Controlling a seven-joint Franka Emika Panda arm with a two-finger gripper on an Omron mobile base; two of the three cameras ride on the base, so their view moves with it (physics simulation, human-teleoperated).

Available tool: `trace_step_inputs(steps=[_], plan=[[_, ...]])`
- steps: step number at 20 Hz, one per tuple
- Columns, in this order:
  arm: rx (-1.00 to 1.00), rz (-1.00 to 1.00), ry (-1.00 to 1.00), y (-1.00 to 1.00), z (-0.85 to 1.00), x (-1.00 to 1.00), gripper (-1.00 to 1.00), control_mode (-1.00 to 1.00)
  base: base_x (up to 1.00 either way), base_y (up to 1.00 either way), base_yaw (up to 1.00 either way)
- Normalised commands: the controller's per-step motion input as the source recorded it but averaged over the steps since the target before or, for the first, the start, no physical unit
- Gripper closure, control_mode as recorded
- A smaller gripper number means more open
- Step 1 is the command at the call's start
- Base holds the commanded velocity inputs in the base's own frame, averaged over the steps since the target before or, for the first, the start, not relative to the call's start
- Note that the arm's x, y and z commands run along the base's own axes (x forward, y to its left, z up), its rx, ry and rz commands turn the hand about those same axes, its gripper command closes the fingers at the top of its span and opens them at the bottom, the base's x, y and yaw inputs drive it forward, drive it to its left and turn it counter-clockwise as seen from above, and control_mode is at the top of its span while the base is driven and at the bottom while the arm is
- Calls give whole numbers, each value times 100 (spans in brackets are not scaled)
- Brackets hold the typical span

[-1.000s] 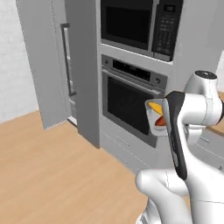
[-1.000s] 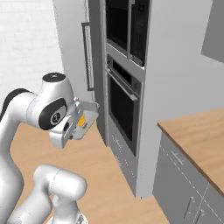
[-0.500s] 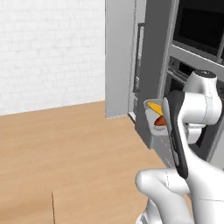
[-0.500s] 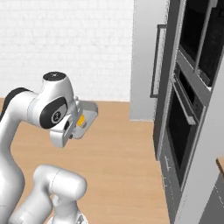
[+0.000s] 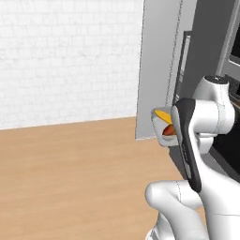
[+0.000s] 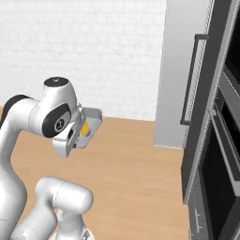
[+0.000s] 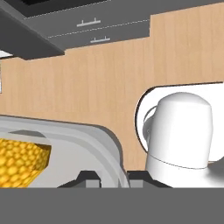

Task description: Take the meat container that has the fish and place it on the second highest rack of the freezer. Then take the vegetable container that has the corn and bell pepper and place it on the highest rack of the freezer.

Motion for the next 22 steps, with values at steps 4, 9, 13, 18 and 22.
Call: trace_step_inputs(steps=[4,9,13,18,22], plan=[[0,0,0,0,0,0,100,100,100,7,4],[0,0,0,0,0,0,100,100,100,0,0],[0,0,0,0,0,0,100,100,100,0,0],[0,0,0,0,0,0,100,100,100,0,0],[0,0,0,0,0,0,100,100,71,3,-28]])
